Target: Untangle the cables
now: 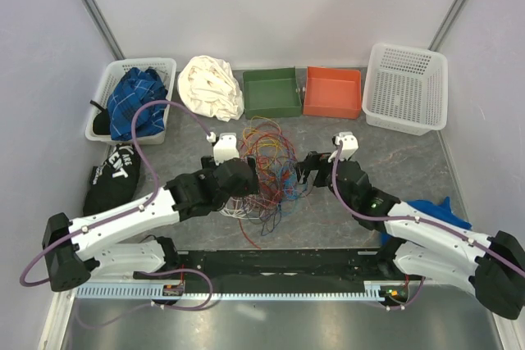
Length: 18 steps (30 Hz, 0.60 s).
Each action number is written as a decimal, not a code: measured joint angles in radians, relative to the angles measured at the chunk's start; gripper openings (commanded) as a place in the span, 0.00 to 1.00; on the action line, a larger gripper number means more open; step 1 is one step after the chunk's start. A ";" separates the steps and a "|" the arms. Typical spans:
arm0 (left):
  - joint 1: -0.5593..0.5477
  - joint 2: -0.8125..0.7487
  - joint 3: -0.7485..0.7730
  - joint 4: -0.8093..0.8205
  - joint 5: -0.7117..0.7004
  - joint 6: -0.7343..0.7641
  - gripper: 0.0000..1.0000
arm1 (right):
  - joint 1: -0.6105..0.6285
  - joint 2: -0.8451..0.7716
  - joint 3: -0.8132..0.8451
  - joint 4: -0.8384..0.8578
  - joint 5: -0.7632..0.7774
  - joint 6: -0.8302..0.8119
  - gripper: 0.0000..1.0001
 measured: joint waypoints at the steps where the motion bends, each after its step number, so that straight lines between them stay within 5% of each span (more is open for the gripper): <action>1: 0.018 0.010 0.000 0.008 0.014 0.000 1.00 | 0.000 -0.012 -0.011 0.006 0.003 -0.002 0.98; 11: 0.261 0.187 0.000 0.137 0.194 -0.002 0.91 | 0.000 -0.257 -0.095 0.005 -0.012 -0.050 0.98; 18: 0.271 0.328 0.006 0.251 0.304 -0.004 0.90 | 0.000 -0.235 -0.093 -0.043 -0.006 -0.048 0.98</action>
